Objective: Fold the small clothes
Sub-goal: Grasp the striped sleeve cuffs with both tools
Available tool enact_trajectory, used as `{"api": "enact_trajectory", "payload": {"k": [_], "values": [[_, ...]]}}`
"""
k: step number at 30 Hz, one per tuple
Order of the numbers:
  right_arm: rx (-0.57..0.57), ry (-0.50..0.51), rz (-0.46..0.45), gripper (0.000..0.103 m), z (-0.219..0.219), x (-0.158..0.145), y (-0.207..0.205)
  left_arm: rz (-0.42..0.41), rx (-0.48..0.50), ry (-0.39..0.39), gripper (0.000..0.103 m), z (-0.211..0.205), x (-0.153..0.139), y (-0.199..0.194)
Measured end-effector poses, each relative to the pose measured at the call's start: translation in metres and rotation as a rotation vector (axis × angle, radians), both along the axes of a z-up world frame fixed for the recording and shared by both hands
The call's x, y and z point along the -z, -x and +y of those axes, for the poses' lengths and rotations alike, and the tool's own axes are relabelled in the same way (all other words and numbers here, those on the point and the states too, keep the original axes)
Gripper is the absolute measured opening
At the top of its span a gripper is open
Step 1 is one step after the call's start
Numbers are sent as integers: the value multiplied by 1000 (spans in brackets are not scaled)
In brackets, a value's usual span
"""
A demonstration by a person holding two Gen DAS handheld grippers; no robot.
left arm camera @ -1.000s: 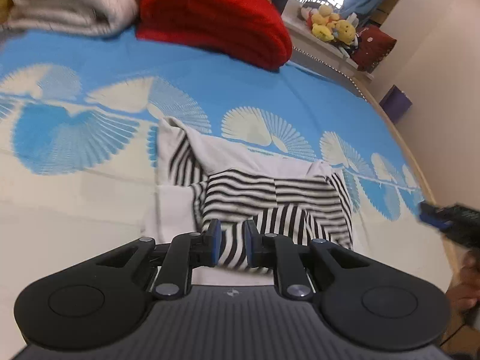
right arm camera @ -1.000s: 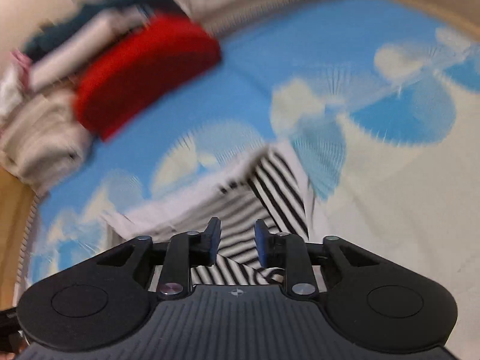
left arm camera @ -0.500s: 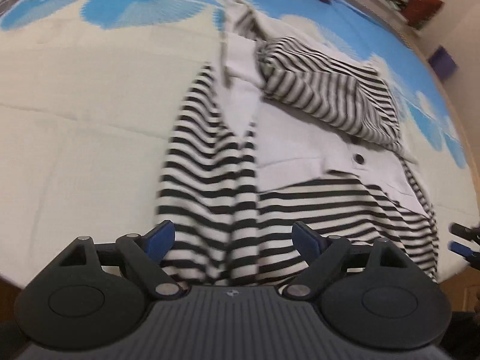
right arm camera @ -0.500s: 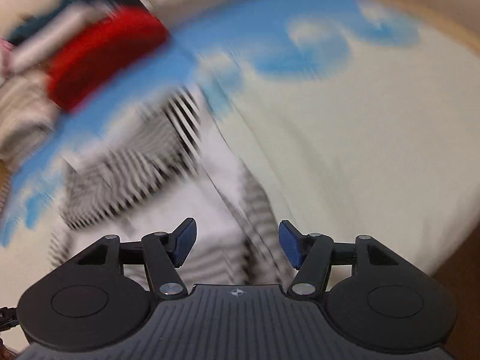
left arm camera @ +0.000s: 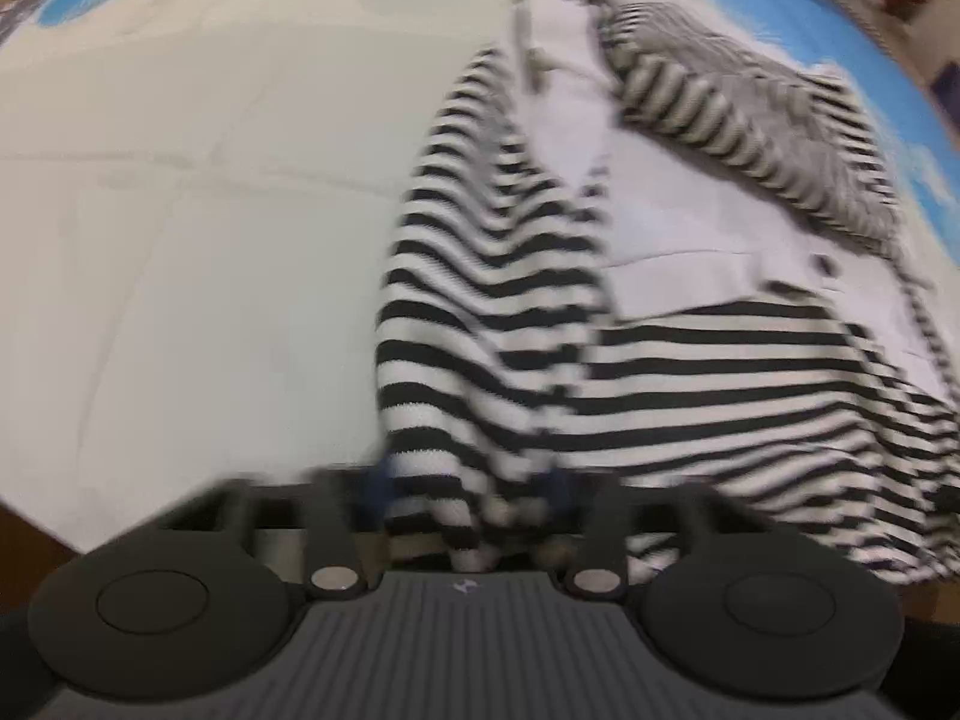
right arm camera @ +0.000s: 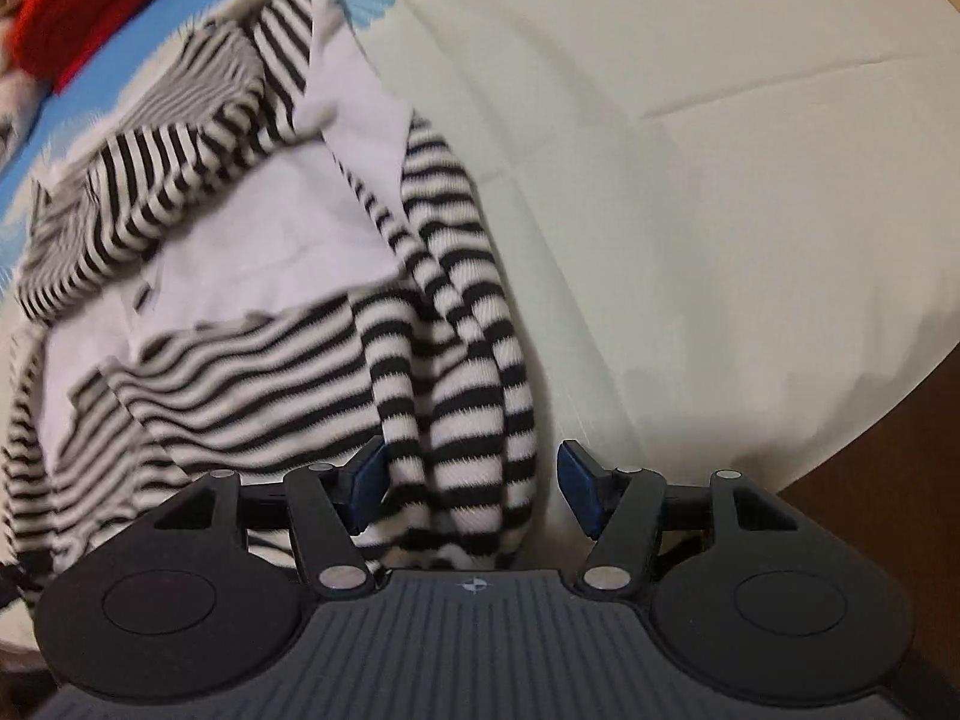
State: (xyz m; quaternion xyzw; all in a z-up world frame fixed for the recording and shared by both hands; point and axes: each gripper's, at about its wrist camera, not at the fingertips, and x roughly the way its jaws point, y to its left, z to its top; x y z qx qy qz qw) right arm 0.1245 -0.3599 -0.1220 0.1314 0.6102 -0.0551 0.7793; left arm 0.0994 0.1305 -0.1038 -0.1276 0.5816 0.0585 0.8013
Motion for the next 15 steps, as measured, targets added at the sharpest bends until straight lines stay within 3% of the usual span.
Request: {"api": "enact_trajectory", "payload": {"k": [3,5,7,8,9,11,13,14,15], "values": [[-2,7,-3,62,1,-2,3,-15,23,-24,19,-3,-7,2],[-6,15,-6,62,3,-2,3,-9,21,-20,24,-5,-6,1],[-10,8,-14,54,5,-4,5,9,13,-16,41,-4,-3,1],[-15,-6,-20,44,6,-4,6,17,12,-11,47,-4,-1,1],[-20,-13,-24,34,8,-3,5,20,15,-8,48,-3,0,0],[-33,-5,-33,26,12,-4,6,18,31,-11,48,-4,0,-1],[-39,9,-35,23,15,-4,7,12,44,-5,37,-4,0,0],[-40,12,-37,20,16,-4,7,3,50,12,18,-4,-1,0],[-43,14,-42,17,17,-5,7,-9,52,28,12,-4,-2,0]]}}
